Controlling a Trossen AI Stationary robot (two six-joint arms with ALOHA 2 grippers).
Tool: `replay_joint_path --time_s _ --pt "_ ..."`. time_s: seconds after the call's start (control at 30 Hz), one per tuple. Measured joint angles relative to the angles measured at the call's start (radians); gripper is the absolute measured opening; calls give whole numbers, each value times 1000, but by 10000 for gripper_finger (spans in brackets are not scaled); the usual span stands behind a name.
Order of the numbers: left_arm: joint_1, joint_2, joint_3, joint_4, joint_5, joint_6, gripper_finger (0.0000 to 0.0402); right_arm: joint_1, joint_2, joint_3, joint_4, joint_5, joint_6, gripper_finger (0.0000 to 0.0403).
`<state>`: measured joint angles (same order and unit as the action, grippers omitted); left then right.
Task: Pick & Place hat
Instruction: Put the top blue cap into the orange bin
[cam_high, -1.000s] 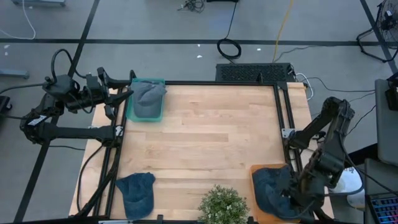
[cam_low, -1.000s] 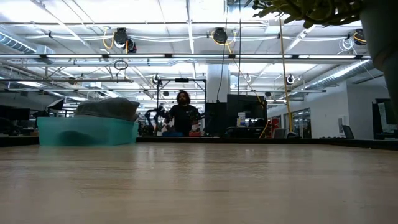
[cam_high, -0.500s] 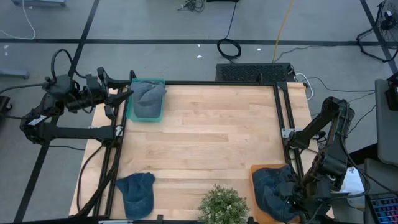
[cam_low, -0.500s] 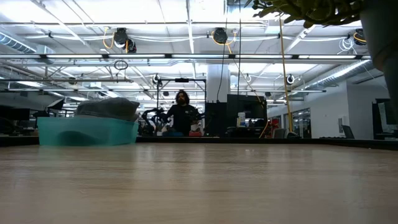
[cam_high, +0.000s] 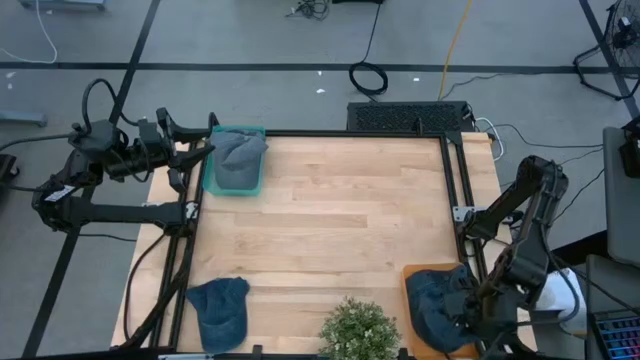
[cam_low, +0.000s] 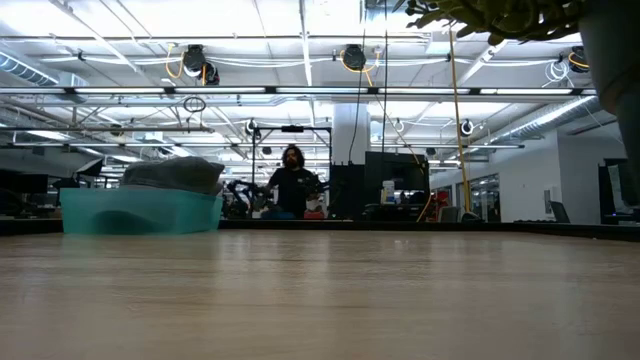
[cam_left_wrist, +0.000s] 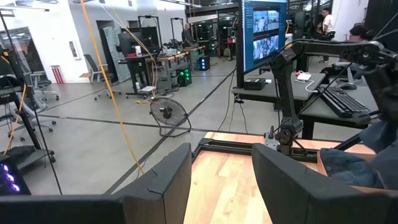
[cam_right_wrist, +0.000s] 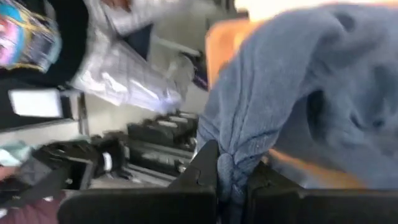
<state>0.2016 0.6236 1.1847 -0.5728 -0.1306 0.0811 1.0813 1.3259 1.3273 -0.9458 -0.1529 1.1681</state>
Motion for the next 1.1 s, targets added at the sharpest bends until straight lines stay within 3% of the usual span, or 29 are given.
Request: replay_joint_path --time_s 0.83,1.1 --pt "0 0 0 0 0 0 177 -17 0 -168 -26 20 22 7" --pt "0 0 0 0 0 0 177 -75 0 -180 -32 25 129 61"
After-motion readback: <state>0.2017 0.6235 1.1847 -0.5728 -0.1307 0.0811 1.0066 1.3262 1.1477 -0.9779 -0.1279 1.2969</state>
